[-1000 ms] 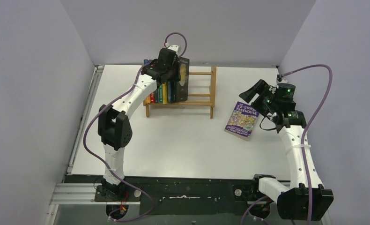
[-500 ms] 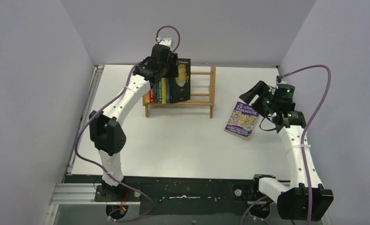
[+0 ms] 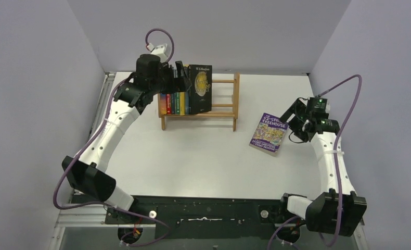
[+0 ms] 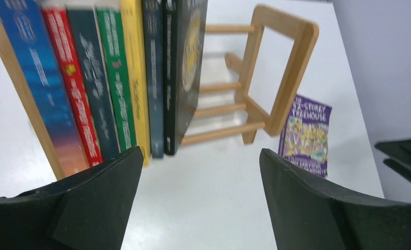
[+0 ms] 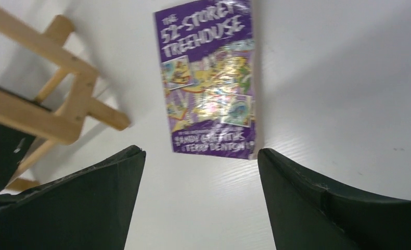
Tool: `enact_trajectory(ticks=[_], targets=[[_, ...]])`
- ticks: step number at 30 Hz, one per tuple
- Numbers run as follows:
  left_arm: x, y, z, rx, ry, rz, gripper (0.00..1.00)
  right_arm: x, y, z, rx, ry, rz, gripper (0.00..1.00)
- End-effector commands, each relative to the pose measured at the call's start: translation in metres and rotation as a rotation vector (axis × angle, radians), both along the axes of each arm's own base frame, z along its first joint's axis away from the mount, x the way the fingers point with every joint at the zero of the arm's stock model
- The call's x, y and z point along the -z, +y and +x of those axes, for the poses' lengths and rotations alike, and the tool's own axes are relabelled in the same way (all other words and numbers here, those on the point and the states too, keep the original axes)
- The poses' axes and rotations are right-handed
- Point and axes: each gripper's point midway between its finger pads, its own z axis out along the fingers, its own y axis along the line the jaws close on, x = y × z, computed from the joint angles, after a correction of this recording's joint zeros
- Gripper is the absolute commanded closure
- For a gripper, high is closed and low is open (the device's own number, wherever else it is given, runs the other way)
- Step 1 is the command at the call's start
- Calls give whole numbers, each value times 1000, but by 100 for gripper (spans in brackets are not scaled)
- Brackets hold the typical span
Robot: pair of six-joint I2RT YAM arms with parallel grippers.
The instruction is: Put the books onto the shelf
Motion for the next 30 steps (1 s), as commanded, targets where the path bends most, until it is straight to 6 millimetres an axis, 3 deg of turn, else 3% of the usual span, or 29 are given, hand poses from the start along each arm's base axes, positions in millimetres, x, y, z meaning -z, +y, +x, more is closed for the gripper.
enact_trajectory(ticks=[1,4,9,16,30], targets=[[6,-5,-34,58,31,-81,16,38,-43,-18,124,172,-100,17],[18,1,-49,59,45,-80,9,59,-47,-16,115,215,-83,15],[27,6,-65,84,64,-78,3,89,-35,-7,44,276,-6,14],[24,13,-65,89,62,-89,3,114,-29,-4,36,304,28,18],[21,29,-70,50,58,-79,3,150,-7,6,-49,343,29,48]])
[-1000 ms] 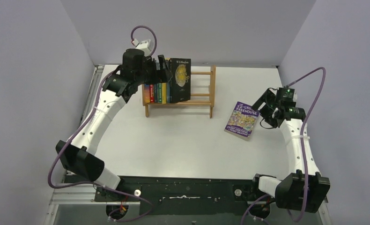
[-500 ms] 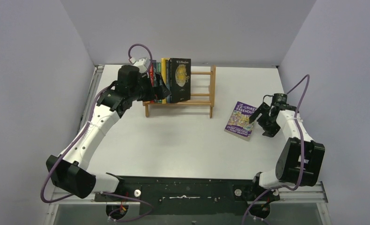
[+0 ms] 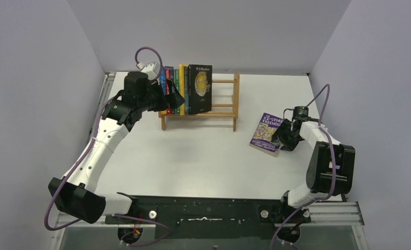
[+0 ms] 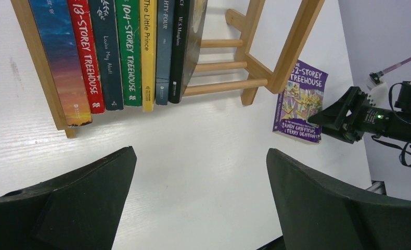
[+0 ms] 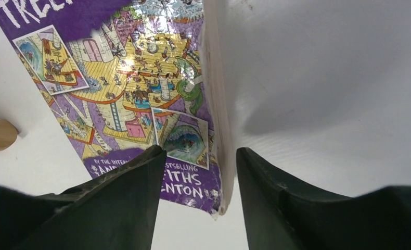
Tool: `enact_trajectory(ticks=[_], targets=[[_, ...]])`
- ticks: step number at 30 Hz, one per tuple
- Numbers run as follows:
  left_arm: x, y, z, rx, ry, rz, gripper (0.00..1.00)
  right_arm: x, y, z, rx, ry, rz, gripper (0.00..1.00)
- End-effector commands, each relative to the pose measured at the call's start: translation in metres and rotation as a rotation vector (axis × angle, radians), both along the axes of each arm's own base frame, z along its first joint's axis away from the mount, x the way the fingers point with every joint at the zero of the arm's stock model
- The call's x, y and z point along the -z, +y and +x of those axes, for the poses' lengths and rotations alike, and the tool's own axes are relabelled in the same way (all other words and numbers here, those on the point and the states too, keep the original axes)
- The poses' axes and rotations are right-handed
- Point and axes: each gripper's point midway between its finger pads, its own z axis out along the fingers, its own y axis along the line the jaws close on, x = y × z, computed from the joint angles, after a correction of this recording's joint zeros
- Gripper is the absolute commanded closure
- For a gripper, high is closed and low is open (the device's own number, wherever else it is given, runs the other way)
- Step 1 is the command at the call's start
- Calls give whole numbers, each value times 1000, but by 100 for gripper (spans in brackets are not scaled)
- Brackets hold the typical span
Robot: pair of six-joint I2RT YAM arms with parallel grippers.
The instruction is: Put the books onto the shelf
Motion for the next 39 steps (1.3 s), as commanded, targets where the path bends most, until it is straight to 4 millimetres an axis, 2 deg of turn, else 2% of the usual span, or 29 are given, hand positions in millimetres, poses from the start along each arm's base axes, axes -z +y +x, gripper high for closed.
enact_trajectory(ticks=[1,5,8,12,16,22,26,30,33,35,39], targets=[[-22,4,-5,6,-70,-15,3,3,0,18,-19,-55,-31,52],[-25,6,-6,1,-77,-10,3,6,1,20,-3,-71,-32,82],[-23,6,-8,0,-71,-10,3,-5,1,25,5,-125,-43,99],[-16,2,-9,-6,-40,-41,5,-36,4,32,11,-231,-28,100],[-7,-14,-13,18,18,-128,10,-68,18,35,14,-328,56,100],[7,-65,-29,107,120,-285,12,-115,37,27,42,-448,187,100],[14,-111,-43,197,206,-370,12,-146,44,17,64,-523,245,100],[21,-150,-47,257,299,-471,12,-177,52,10,74,-603,300,100],[30,-165,-47,239,413,-496,12,-196,61,2,67,-643,354,100],[46,-170,-50,200,514,-472,12,-202,67,-7,61,-656,381,100],[65,-182,-61,167,651,-469,12,-209,72,-20,56,-675,399,100]])
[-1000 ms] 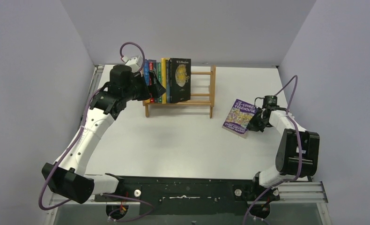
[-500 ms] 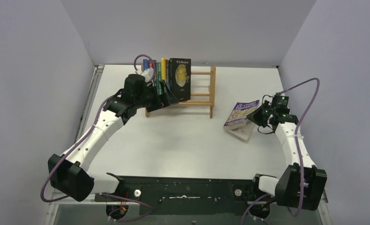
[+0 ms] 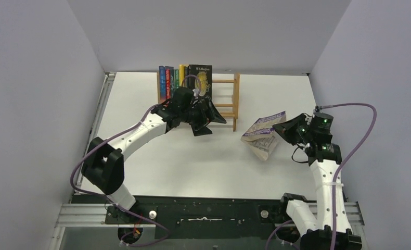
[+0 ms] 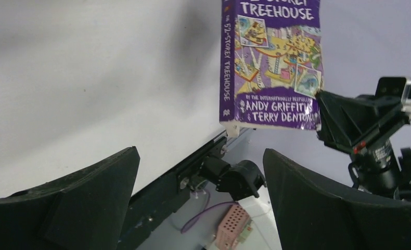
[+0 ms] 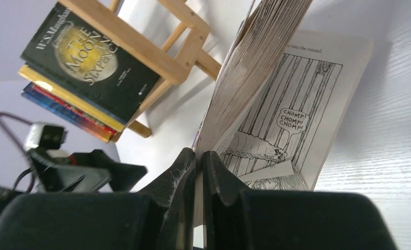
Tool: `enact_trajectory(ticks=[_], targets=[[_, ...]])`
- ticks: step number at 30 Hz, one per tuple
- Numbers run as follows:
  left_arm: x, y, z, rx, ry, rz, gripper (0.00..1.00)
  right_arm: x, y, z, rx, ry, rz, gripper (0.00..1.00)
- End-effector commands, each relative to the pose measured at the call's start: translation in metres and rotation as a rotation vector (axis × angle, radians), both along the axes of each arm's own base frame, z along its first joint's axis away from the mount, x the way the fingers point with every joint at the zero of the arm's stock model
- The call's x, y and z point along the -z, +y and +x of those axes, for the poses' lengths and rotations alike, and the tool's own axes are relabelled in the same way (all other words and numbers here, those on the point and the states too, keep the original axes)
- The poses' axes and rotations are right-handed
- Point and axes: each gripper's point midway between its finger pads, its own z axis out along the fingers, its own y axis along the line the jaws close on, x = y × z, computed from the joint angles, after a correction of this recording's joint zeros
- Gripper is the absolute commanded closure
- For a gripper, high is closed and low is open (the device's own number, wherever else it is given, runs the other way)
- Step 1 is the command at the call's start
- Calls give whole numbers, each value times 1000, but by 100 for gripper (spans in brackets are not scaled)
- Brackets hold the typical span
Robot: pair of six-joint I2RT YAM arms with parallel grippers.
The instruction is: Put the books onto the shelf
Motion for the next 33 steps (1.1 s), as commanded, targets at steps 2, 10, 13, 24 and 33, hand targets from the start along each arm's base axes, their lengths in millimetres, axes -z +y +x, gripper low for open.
enact_trajectory(ticks=[2,10,13,24,33], targets=[[-16,-29,-18,11,165,-90,12,-40,15,-7,-27,-134,91,100],[-10,-71,-27,-30,339,-203,12,-61,36,-16,-81,-187,245,100],[-16,-87,-19,-34,351,-260,11,-69,42,-21,-102,-190,282,100],[-50,-123,-34,57,461,-496,22,-82,55,-41,-160,-196,339,100],[-85,-126,-35,77,458,-596,57,-73,59,-44,-211,-176,330,100]])
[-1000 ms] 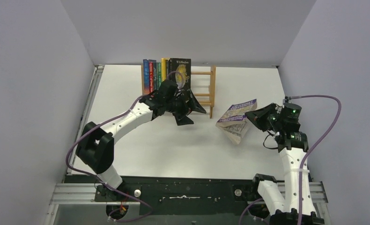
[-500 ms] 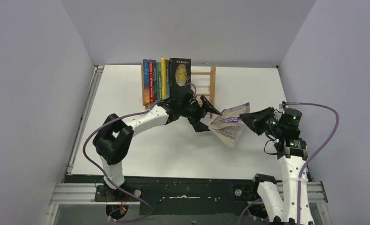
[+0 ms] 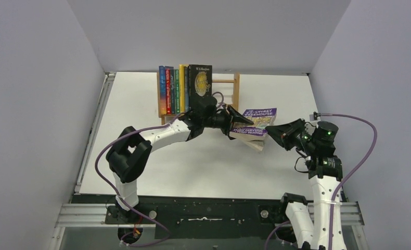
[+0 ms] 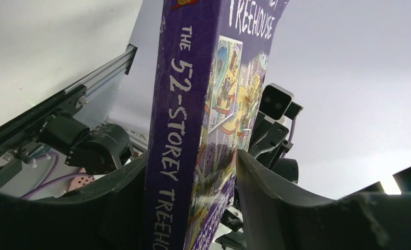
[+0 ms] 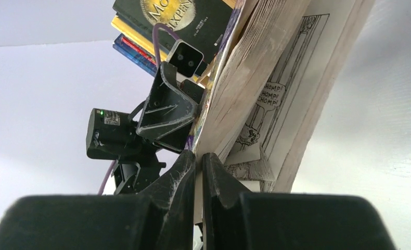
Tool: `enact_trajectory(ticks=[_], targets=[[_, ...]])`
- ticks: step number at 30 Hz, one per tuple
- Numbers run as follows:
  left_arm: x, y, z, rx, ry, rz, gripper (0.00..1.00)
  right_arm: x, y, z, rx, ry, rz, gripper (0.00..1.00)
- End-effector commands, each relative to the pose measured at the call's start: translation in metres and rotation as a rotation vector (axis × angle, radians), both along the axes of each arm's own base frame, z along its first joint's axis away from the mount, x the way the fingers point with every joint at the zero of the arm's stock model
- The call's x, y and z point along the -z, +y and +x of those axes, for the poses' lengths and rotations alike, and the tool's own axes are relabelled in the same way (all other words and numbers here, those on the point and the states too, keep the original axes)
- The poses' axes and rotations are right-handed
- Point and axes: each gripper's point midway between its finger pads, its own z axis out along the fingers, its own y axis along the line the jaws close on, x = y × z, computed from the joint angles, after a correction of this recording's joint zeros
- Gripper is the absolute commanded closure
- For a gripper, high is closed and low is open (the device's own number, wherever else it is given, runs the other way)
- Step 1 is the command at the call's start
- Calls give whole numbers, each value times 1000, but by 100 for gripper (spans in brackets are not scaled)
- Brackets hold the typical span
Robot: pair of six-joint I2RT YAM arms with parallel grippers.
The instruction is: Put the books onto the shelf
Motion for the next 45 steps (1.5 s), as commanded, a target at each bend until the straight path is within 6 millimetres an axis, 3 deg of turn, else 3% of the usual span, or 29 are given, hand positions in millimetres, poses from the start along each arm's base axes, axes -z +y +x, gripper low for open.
enact_trajectory(ticks=[1,6,7,10,12,16,23,28,34,41,45], targets=[[-58,-2,-5,26,-87,-168,64,-24,10,-3,-87,-110,-2,100],[-64,7,5,4,-159,-164,100,-20,5,-1,-88,-103,-66,100],[-67,9,7,1,-180,-160,100,-15,3,-2,-91,-78,-92,93],[-79,18,16,-14,-262,-150,100,-5,-7,-3,-94,-16,-195,57],[-89,27,21,-28,-324,-135,100,-8,-15,-1,-75,-13,-256,42],[-112,41,29,-57,-415,-143,100,-19,-19,8,-46,-41,-271,29],[-143,52,34,-87,-478,-194,100,-10,-16,25,7,-16,-151,8],[-158,52,31,-79,-501,-217,100,-52,1,56,53,-202,-3,0],[-162,55,34,-87,-508,-214,100,-68,26,71,21,-269,35,0],[-167,67,43,-129,-545,-192,100,-81,1,63,143,-305,-96,0],[-167,68,42,-123,-548,-188,100,-92,3,68,132,-333,-100,0]])
